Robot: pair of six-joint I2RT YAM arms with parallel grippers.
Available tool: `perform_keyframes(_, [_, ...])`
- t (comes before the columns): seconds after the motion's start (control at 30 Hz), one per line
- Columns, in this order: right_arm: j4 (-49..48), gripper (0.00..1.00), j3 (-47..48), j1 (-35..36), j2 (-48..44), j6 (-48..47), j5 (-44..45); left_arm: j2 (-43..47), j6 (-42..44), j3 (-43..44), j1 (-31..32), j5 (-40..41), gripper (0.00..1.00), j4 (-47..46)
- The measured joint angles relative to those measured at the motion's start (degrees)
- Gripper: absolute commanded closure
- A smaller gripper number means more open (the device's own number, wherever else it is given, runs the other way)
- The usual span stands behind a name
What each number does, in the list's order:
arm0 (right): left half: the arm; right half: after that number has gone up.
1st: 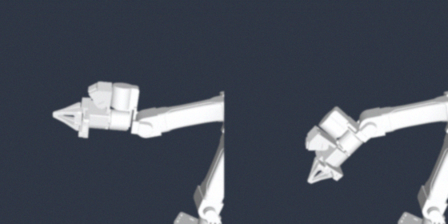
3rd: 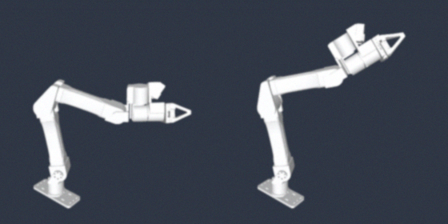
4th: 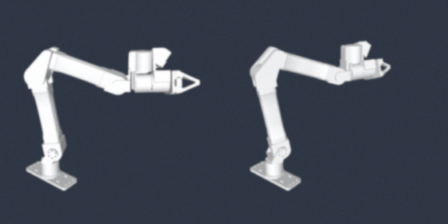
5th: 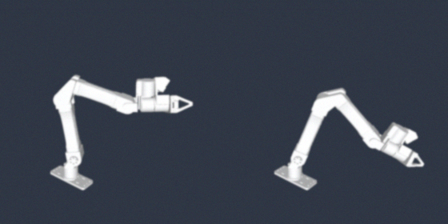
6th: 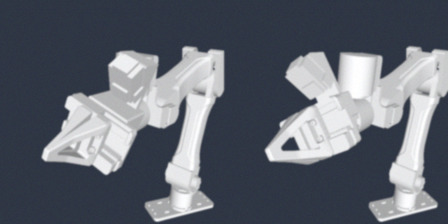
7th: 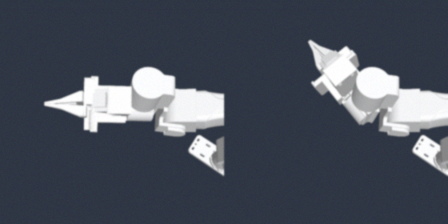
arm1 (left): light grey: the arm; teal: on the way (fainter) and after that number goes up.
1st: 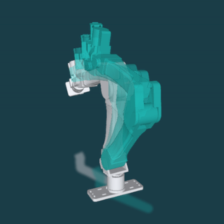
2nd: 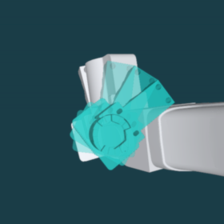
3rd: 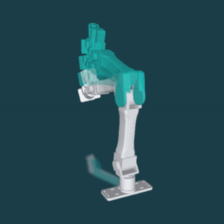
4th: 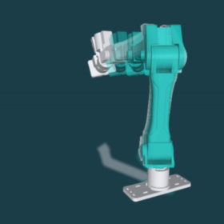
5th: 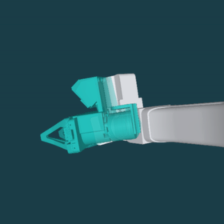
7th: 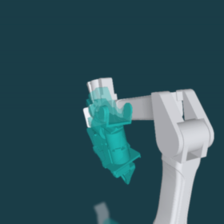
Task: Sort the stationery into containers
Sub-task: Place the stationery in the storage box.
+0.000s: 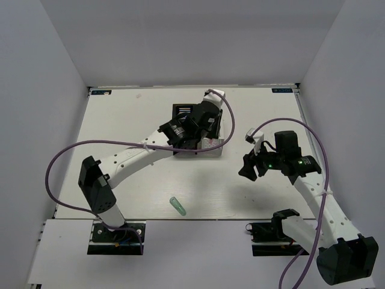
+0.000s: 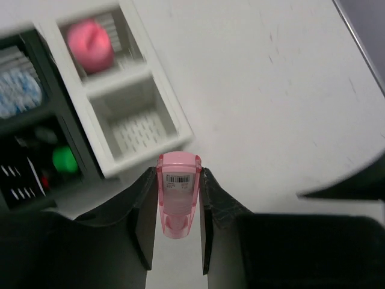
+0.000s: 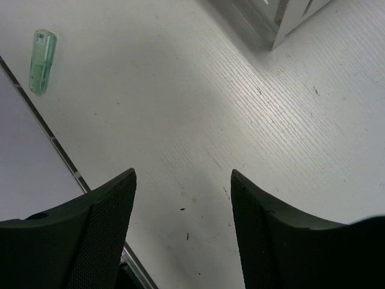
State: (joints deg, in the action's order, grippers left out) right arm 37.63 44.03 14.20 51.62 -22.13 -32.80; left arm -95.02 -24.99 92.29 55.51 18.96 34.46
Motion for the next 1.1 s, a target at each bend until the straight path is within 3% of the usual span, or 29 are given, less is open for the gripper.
perform_keyframes(0.33, [0.0,0.33,-0.1,-0.7,0.5,-0.9,-0.9,-10.3,21.0,-1.5,-1.7,12.1,1.00,-25.7])
perform_keyframes(0.6, [0.0,0.29,-0.8,-1.5,0.6,-1.0,-1.0,-14.3,23.6,-2.5,-2.5,15.6,1.00,-32.9])
perform_keyframes(0.7, [0.0,0.27,-0.8,-1.8,0.6,-1.1,-1.3,-14.7,22.1,-3.8,-3.1,16.2,0.66,-33.5])
perform_keyframes(0.73, [0.0,0.27,-0.8,-2.0,0.6,-1.1,-1.3,-14.9,21.2,-4.3,-3.3,16.4,0.45,-33.6])
perform_keyframes(0.87, [0.0,0.26,-0.8,-2.6,0.6,-1.2,-1.8,-15.4,19.0,-5.7,-4.0,16.7,0.22,-32.5])
perform_keyframes(0.9, [0.0,0.26,-0.8,-2.7,0.6,-1.3,-1.8,-15.4,18.5,-5.8,-4.1,16.6,0.25,-32.1])
perform_keyframes(0.93, [0.1,0.26,-0.8,-2.9,0.6,-1.3,-1.9,-15.4,18.0,-5.8,-4.1,16.7,0.36,-31.9])
perform_keyframes(0.97, [0.1,0.26,-0.8,-3.0,0.6,-1.3,-2.0,-15.4,17.4,-5.8,-4.1,16.7,0.55,-31.9])
perform_keyframes(1.0, [0.1,0.27,-0.8,-3.2,0.6,-1.3,-2.1,-15.3,16.6,-5.9,-4.1,16.6,0.99,-31.9])
perform_keyframes(1.07, [0.1,0.37,-0.8,-3.6,0.6,-1.4,-2.3,-14.8,16.4,-6.5,-3.9,16.4,1.00,-31.2])
perform_keyframes(1.1, [0.2,0.67,-0.8,-3.8,0.6,-1.6,-2.4,-14.0,15.9,-7.1,-3.8,16.2,1.00,-30.5])
